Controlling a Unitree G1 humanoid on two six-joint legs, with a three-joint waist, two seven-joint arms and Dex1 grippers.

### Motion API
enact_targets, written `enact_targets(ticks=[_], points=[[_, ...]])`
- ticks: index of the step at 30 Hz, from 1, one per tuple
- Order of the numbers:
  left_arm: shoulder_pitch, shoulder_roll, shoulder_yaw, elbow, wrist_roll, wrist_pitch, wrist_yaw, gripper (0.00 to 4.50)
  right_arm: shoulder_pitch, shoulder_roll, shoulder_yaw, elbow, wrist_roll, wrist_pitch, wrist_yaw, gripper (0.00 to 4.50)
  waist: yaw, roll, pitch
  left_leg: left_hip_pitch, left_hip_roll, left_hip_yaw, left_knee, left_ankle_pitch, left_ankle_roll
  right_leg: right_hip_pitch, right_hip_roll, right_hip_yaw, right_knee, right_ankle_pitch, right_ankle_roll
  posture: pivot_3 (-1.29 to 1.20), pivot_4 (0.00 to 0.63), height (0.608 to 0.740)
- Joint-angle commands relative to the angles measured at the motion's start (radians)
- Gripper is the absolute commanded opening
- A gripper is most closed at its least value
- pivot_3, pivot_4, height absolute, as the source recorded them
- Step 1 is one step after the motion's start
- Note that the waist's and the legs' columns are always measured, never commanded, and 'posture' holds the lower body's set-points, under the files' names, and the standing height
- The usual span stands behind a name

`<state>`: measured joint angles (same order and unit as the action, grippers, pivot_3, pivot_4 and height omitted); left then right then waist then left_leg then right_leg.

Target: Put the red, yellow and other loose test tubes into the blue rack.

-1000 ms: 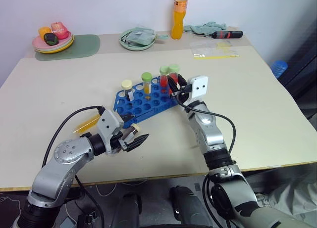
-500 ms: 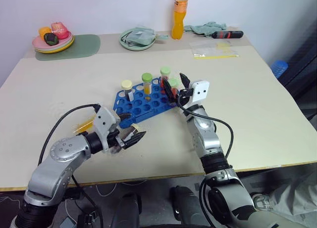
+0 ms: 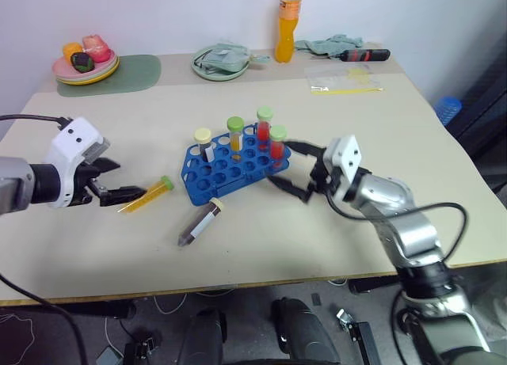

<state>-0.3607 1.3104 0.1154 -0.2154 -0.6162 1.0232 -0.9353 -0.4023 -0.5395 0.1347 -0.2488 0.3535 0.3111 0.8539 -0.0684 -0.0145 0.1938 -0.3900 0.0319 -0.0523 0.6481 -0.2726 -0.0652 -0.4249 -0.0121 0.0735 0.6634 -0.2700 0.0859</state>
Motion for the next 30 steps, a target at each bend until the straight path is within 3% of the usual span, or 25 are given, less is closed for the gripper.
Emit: enact_targets(ticks=[1,6,13,16,19,22,26,30], points=[[-0.143,0.012,-0.204,0.117,0.139,-0.047,-0.106,4.50,0.003,-0.045,0.003,-0.112,0.057,0.066,0.064,4.12,0.001,0.000,0.000,0.000,0.000,0.000,0.000,0.000,0.000,0.000,0.000,0.000,0.000,0.000,0.000,0.00,0.150,0.740],[-0.401,-0.105,-0.502,0.379,0.415,-0.206,-0.240,4.50,0.029,-0.069,0.013,-0.156,0.046,0.096,0.070,4.12,0.009,-0.001,0.000,-0.001,0.000,0.000,0.001,0.000,0.000,0.000,0.001,0.000,0.000,0.000,0.000,0.00,0.150,0.740],[-0.596,-0.302,-0.666,0.681,0.615,-0.339,-0.389,4.50,0.075,-0.054,0.020,-0.206,0.027,0.111,0.014,4.12,0.024,-0.002,0.000,-0.003,0.000,0.000,0.002,0.000,0.000,-0.002,0.001,0.000,0.000,0.000,0.000,0.00,0.150,0.740],[-0.630,-0.351,-0.676,0.760,0.660,-0.357,-0.419,3.61,0.089,-0.044,0.026,-0.229,0.023,0.119,-0.009,4.16,0.023,-0.002,0.000,-0.003,0.000,0.000,0.003,0.000,0.000,-0.002,0.000,0.000,0.000,0.000,0.000,0.00,0.150,0.740],[-0.631,-0.366,-0.681,0.792,0.711,-0.391,-0.428,2.13,0.098,-0.034,0.029,-0.242,0.021,0.125,-0.029,4.16,0.022,-0.002,0.000,-0.003,0.000,0.000,0.003,0.000,0.000,-0.002,0.001,0.000,0.000,0.000,0.000,0.00,0.150,0.740],[-0.621,-0.363,-0.661,0.797,0.732,-0.402,-0.432,0.77,0.098,-0.028,0.033,-0.247,0.020,0.128,-0.040,4.16,0.023,-0.002,0.000,-0.003,0.000,-0.001,0.003,0.000,0.000,-0.002,0.001,0.000,0.001,0.000,0.000,0.00,0.150,0.740],[-0.589,-0.303,-0.519,0.765,0.676,-0.484,-0.399,0.75,0.098,-0.026,0.034,-0.254,0.021,0.132,-0.044,4.16,0.020,-0.003,0.001,-0.003,0.000,-0.001,0.003,0.000,0.000,-0.002,0.001,0.000,0.001,0.000,0.000,0.00,0.150,0.740],[-0.537,-0.350,-0.166,0.729,0.501,-0.583,-0.181,0.75,0.106,-0.025,0.031,-0.243,0.016,0.125,-0.052,4.16,0.025,-0.004,0.002,-0.004,0.000,-0.002,0.004,0.000,0.000,-0.002,0.000,-0.001,0.001,0.000,0.000,0.00,0.150,0.740]])
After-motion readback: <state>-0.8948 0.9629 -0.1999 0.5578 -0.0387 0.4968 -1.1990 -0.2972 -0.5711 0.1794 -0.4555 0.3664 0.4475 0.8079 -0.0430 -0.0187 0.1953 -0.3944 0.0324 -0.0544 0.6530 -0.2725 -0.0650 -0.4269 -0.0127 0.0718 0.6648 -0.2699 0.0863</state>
